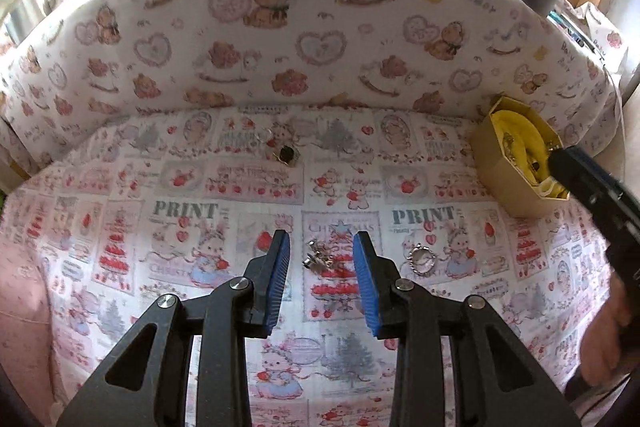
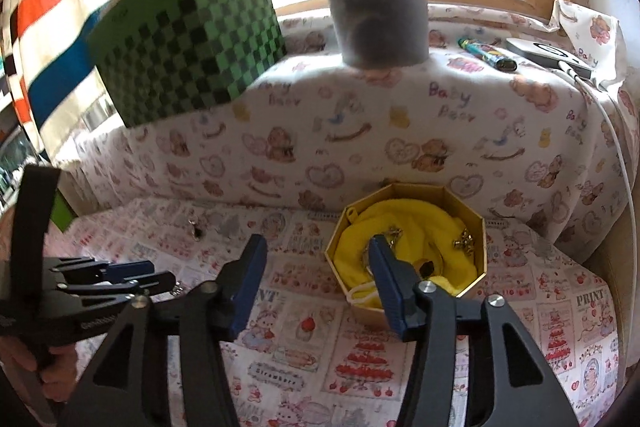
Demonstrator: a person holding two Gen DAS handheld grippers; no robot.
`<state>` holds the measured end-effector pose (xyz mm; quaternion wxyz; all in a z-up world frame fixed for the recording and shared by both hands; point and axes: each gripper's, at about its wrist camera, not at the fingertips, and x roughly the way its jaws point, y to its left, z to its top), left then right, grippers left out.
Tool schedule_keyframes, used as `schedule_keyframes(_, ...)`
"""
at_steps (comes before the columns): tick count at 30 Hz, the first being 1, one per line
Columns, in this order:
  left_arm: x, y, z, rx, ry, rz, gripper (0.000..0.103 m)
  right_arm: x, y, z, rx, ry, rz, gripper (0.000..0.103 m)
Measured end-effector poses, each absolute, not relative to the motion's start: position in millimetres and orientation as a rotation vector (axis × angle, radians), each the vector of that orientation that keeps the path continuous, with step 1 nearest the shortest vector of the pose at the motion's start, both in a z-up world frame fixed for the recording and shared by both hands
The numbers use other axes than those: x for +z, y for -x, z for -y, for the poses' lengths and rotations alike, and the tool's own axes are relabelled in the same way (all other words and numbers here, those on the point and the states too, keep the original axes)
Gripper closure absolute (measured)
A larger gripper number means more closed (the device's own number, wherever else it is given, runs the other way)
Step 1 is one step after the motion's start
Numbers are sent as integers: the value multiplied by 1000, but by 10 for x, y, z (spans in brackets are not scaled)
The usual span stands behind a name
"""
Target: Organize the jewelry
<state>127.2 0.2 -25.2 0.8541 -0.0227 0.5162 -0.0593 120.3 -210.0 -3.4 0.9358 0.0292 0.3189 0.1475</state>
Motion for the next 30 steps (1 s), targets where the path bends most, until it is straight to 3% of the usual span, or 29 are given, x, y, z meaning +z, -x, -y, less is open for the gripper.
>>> schedule_keyframes(4, -373, -1340, -60, -128, 60, -1137, 62, -77, -1223, 2081, 267, -43, -655, 34)
schedule_keyframes(7, -404, -1350, -96, -120, 60, -1141, 61, -89, -1218, 2096, 259, -47, -657, 31)
schedule_keyframes(9, -442, -1359, -106, -122, 69, -1148, 61, -84, -1212, 2113, 256, -60, -654, 22)
schedule_keyframes(12, -499, -1382, -93, -114, 68, -1169, 64, -86, -1209, 2118, 245, -66, -650, 21)
schedule_keyframes(15, -564, -1401, -42, -110, 45, -1179, 85, -91, -1209, 2101, 239, -63, -649, 20)
schedule_keyframes(30, -150, -1241, -171, -12, 46, -988, 85, -242, -1113, 1697, 338, 10, -719, 20)
